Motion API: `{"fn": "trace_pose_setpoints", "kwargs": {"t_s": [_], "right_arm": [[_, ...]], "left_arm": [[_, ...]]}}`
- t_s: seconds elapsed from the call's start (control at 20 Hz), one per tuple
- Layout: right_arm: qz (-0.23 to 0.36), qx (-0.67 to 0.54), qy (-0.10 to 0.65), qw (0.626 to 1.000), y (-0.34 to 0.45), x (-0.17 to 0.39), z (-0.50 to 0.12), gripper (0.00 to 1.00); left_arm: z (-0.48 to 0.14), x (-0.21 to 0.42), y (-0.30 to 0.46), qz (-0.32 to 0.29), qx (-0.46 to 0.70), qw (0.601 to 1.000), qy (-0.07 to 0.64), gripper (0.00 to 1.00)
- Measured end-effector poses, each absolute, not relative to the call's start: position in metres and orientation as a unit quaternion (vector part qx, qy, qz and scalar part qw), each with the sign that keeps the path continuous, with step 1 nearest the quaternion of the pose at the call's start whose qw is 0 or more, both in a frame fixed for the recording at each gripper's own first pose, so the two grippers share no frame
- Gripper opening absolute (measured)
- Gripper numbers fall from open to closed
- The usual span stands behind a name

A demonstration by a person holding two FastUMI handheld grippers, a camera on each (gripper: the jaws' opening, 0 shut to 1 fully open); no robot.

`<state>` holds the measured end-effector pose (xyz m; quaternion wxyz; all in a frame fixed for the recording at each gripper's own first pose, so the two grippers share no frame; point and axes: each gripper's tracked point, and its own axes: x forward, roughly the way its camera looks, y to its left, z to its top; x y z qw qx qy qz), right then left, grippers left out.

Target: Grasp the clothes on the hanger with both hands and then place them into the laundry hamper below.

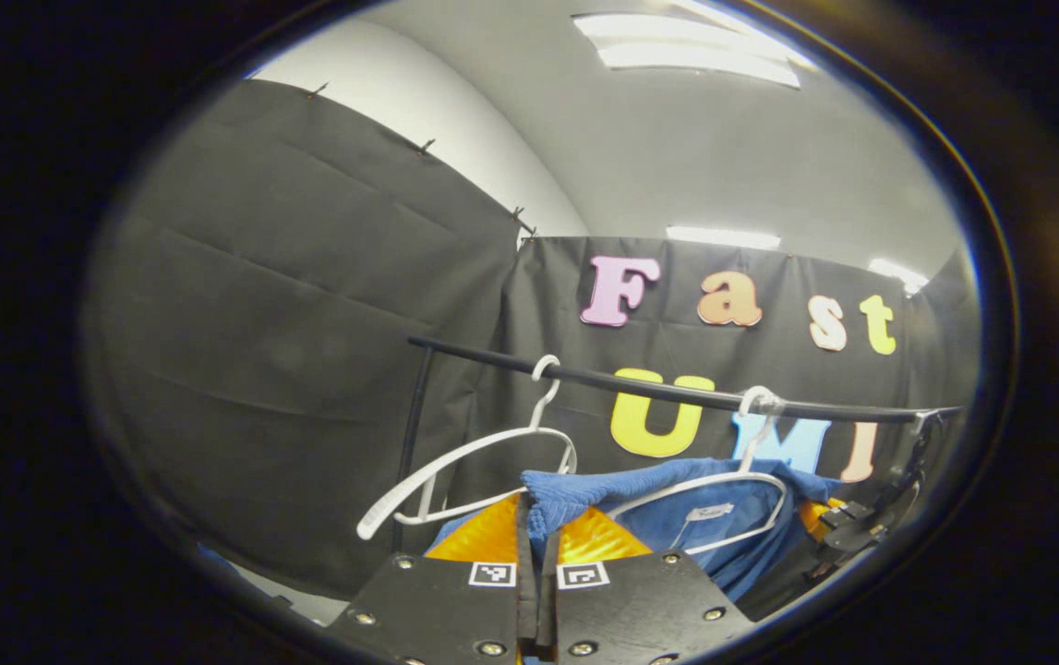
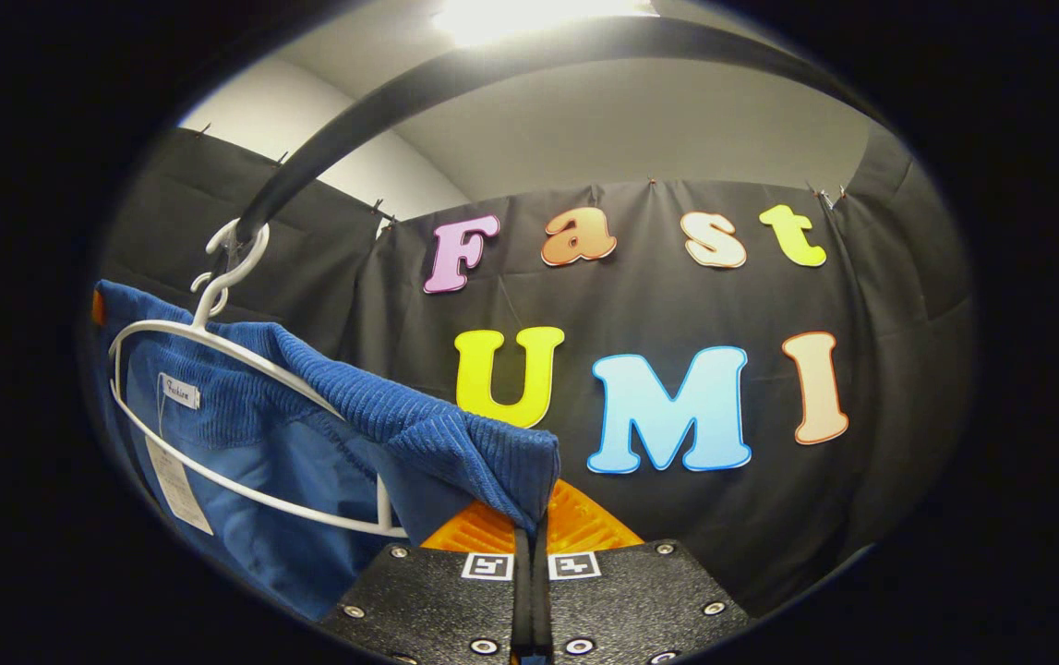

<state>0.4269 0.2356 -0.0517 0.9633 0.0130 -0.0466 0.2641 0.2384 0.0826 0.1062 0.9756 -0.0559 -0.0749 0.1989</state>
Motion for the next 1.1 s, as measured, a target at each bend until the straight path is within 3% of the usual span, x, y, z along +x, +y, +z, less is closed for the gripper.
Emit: {"fn": "trace_pose_setpoints", "kwargs": {"t_s": [0.1, 0.2, 0.4, 0.45, 0.5, 0.55, 1.1], "right_arm": [[0.261, -0.005, -0.067, 0.963, 0.236, 0.432, -0.047, 0.0], [0.261, -0.006, -0.076, 0.962, 0.241, 0.438, -0.044, 0.0], [0.273, -0.012, -0.101, 0.957, 0.249, 0.435, -0.035, 0.0], [0.275, -0.019, -0.107, 0.955, 0.25, 0.435, -0.036, 0.0], [0.276, -0.025, -0.111, 0.954, 0.251, 0.435, -0.039, 0.0], [0.277, -0.026, -0.111, 0.954, 0.253, 0.438, -0.041, 0.0], [0.265, -0.061, -0.13, 0.954, 0.251, 0.436, -0.04, 0.0]], "left_arm": [[0.106, 0.24, 0.088, 0.197, -0.054, 0.977, -0.066, 0.07], [0.105, 0.24, 0.095, 0.192, -0.057, 0.978, -0.058, 0.0], [0.107, 0.23, 0.116, 0.197, -0.052, 0.978, -0.048, 0.01], [0.105, 0.232, 0.115, 0.196, -0.053, 0.978, -0.046, 0.07], [0.103, 0.233, 0.114, 0.195, -0.055, 0.978, -0.045, 0.07], [0.101, 0.234, 0.115, 0.194, -0.052, 0.979, -0.044, 0.01], [0.043, 0.25, 0.133, 0.164, -0.084, 0.983, -0.018, 0.01]]}}
